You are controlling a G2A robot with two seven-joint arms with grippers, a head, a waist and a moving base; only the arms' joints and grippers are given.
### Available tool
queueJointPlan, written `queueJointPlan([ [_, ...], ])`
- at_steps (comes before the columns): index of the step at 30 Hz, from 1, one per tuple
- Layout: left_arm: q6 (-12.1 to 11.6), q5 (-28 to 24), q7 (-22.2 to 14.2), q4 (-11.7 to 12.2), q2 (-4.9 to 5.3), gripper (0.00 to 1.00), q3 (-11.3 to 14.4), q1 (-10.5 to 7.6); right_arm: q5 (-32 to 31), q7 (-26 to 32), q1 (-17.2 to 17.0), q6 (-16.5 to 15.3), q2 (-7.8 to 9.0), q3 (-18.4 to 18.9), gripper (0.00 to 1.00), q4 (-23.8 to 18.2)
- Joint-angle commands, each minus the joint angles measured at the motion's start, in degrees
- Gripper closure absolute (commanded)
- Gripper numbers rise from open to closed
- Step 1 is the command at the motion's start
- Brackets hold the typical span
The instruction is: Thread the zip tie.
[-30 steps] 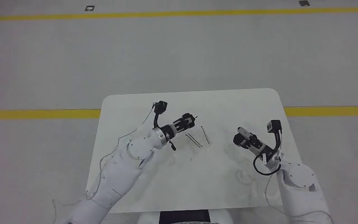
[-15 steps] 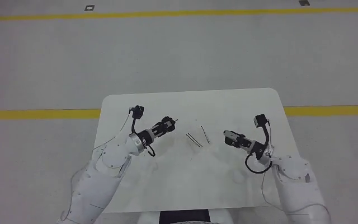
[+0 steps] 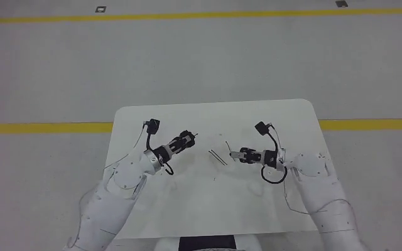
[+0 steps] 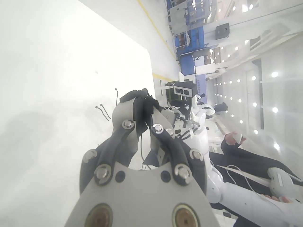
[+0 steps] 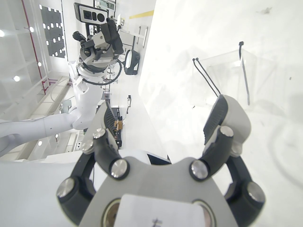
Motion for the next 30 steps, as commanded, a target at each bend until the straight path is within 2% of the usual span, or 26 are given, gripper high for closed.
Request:
queueJointPlan([
  [1, 0.44, -0.61, -0.28, -0.84, 0.36, 1.0, -1.65, 1.33, 0.0, 0.01, 0.01, 0.0, 0.0, 0.0, 0.0, 0.0],
  [4, 0.59, -0.48, -0.18, -1.9, 0.78, 1.0, -3.4, 3.02, 0.0, 0.01, 0.01, 0.0, 0.0, 0.0, 0.0, 0.0],
  [5, 0.52, -0.43, -0.5, -1.99, 0.91, 1.0, -3.68, 3.48, -1.22, -0.78, 0.09, 0.0, 0.01, -0.64, 0.0, -1.15],
  [7, 0.4, -0.44, -0.57, -1.97, 0.98, 1.0, -3.75, 3.59, -4.05, -2.15, 0.45, 0.0, 0.06, -2.18, 0.0, -1.91],
  [12, 0.4, -0.44, -0.57, -1.97, 0.98, 1.0, -3.75, 3.59, -13.28, -3.54, 5.57, 0.0, 0.04, -8.9, 0.0, -2.51],
  [16, 0.4, -0.44, -0.57, -1.97, 0.98, 1.0, -3.75, 3.59, -19.53, -4.26, 9.1, 0.0, -0.01, -14.12, 0.0, -0.05],
  [22, 0.4, -0.44, -0.57, -1.97, 0.98, 1.0, -3.75, 3.59, -24.8, -5.91, 12.99, 0.53, -0.29, -18.62, 0.0, 4.0],
  [25, 0.4, -0.44, -0.57, -1.97, 0.98, 1.0, -3.75, 3.59, -26.6, -5.94, 14.2, 0.0, -0.38, -20.36, 0.0, 4.58],
  [30, 0.4, -0.44, -0.57, -1.97, 0.98, 1.0, -3.75, 3.59, -26.6, -5.94, 14.2, 0.0, -0.38, -20.36, 0.0, 4.58],
])
